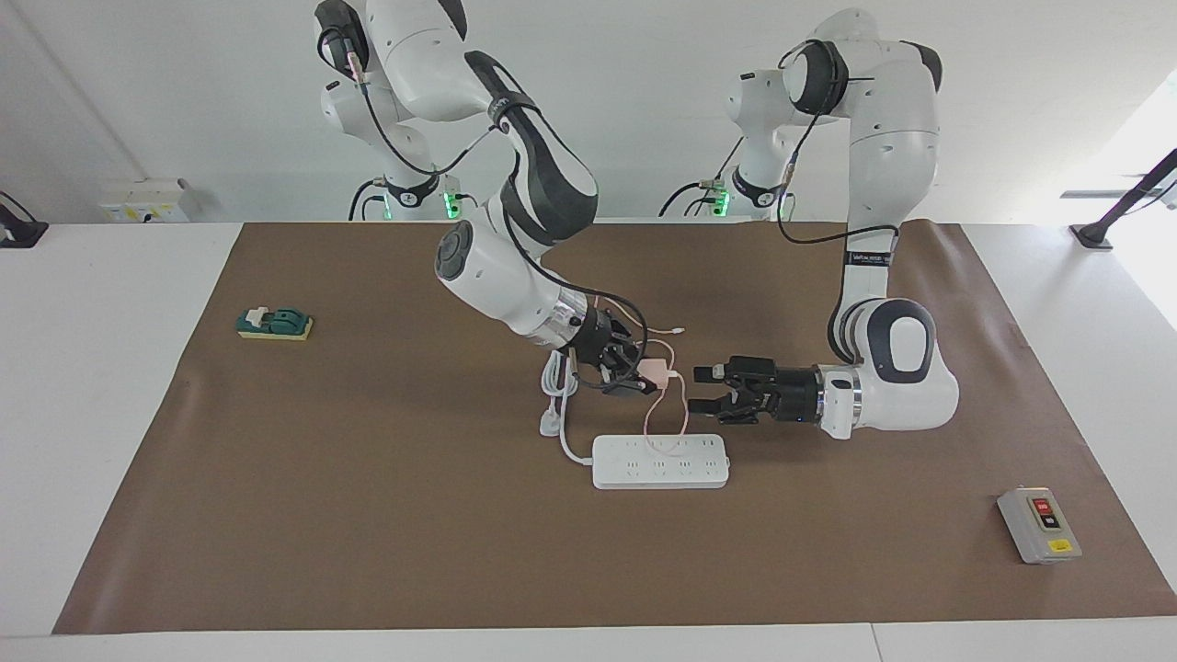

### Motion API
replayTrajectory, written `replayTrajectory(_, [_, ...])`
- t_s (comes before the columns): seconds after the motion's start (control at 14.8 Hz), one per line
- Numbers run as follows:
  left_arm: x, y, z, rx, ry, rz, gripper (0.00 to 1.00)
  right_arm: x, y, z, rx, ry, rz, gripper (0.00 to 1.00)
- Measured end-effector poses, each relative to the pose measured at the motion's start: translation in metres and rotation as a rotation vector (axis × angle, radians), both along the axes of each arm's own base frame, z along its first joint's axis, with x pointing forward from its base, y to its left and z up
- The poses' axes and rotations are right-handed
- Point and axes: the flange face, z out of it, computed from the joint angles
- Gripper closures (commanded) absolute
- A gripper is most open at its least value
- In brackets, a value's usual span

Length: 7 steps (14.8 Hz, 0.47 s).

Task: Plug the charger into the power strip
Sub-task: 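Grasp the pink charger with the left gripper from the right gripper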

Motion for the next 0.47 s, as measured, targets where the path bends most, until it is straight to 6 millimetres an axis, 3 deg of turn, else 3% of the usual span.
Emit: replayTrajectory(0.47, [-0.006,0.01,-0.007,-0.049,-0.02,-0.037,0.0,0.019,0.006,0.007,0.023,0.002,0.019,1.0])
